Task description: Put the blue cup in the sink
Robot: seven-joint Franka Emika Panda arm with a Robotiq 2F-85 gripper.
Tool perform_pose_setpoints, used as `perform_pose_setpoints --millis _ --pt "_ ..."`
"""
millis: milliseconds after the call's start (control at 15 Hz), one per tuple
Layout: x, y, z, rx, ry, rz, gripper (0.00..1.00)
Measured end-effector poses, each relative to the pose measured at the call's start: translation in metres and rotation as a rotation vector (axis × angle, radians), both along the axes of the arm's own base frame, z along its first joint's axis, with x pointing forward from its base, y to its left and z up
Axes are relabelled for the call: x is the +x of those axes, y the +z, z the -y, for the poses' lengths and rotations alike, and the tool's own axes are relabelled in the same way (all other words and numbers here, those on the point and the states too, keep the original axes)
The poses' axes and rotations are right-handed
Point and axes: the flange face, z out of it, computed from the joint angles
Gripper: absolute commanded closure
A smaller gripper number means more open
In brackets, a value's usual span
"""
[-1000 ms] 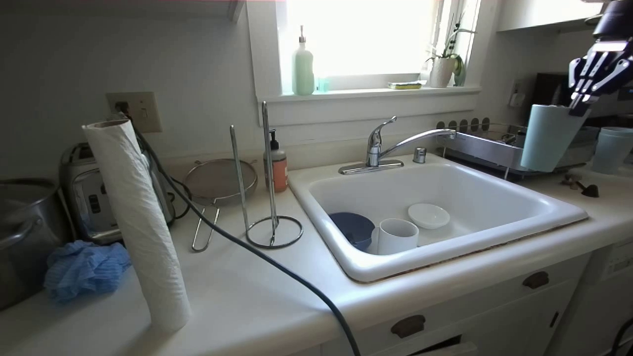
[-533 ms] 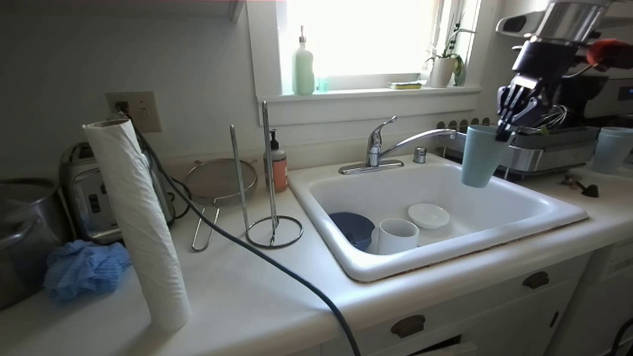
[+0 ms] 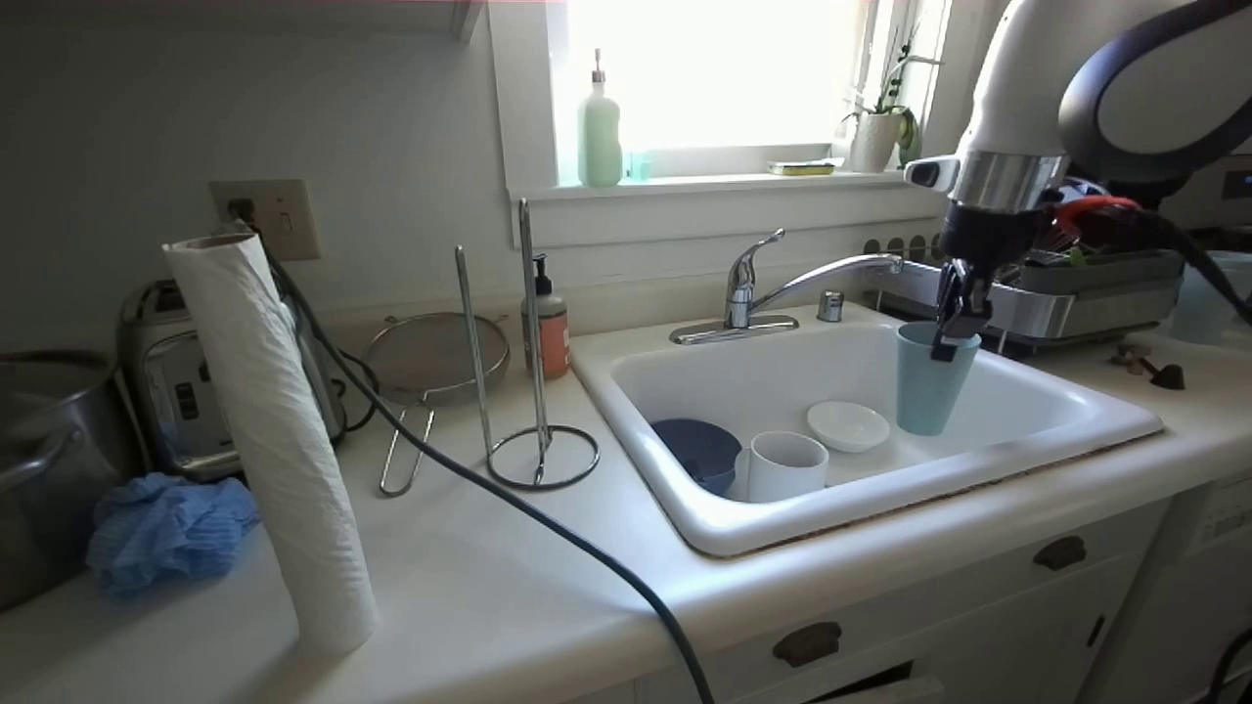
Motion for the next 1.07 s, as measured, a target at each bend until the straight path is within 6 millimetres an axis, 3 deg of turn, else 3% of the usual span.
perform_pose_setpoints --millis 200,800,1067 --pt "0.006 -0.021 0.000 0.017 -0.093 0.004 0.96" --pt "0.009 -0.026 0.000 0.025 -0.090 0.012 0.99" --pt "0.020 -0.047 -0.011 0.070 -0.156 -0.008 0.99"
